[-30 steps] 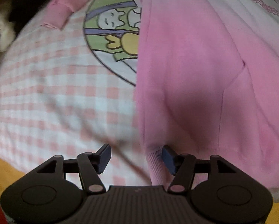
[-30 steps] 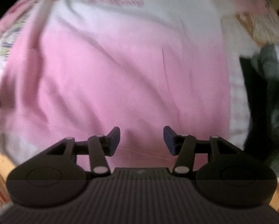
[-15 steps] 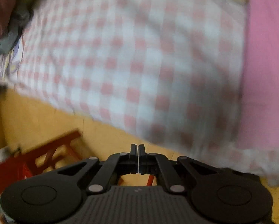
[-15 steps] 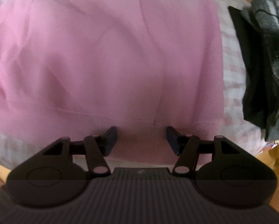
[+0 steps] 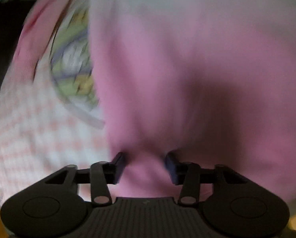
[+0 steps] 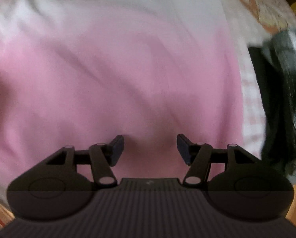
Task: Fold clothes
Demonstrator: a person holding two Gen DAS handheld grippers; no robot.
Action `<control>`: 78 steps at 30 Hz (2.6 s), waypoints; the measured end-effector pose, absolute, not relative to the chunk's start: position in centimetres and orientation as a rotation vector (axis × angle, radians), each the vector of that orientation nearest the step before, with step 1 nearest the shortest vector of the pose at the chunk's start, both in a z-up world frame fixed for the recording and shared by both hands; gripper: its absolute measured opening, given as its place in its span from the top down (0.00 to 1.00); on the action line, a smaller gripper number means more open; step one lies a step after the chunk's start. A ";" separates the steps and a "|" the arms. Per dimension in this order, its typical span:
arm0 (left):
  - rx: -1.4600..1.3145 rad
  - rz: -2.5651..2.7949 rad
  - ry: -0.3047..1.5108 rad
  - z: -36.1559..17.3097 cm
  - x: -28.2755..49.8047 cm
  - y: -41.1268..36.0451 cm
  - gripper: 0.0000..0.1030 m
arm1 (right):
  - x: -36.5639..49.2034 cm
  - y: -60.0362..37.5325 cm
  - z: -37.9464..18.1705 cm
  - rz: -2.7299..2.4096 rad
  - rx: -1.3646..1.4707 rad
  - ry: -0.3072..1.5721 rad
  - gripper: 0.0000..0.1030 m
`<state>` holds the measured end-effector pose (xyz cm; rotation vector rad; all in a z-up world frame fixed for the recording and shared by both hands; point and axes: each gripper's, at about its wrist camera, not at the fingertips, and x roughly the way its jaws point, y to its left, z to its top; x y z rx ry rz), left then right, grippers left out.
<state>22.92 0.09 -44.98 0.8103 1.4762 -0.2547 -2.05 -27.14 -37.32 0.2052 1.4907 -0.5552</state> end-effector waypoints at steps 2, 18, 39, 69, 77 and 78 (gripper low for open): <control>0.791 -0.212 1.511 -45.0 23.2 1.3 0.29 | -4.5 -29.3 -38.1 -0.584 0.268 1.494 0.19; 0.595 -0.295 1.375 -40.3 32.3 -8.8 0.39 | 9.4 -34.4 -33.7 -0.255 0.255 1.148 0.34; 0.595 -0.465 1.276 -40.2 35.5 -15.1 0.40 | 17.3 -39.7 -35.6 -0.293 0.307 1.059 0.42; 0.801 -0.491 1.029 -35.7 51.7 -28.2 0.43 | 31.2 -49.6 -34.1 -0.226 -0.062 1.000 0.27; 0.849 -0.421 1.041 -39.6 53.6 -29.3 0.40 | 31.9 -51.9 -37.0 -0.192 -0.008 1.098 0.30; 0.861 -0.413 1.040 -39.9 53.6 -29.3 0.40 | 32.3 -53.5 -37.5 -0.203 0.115 1.112 0.37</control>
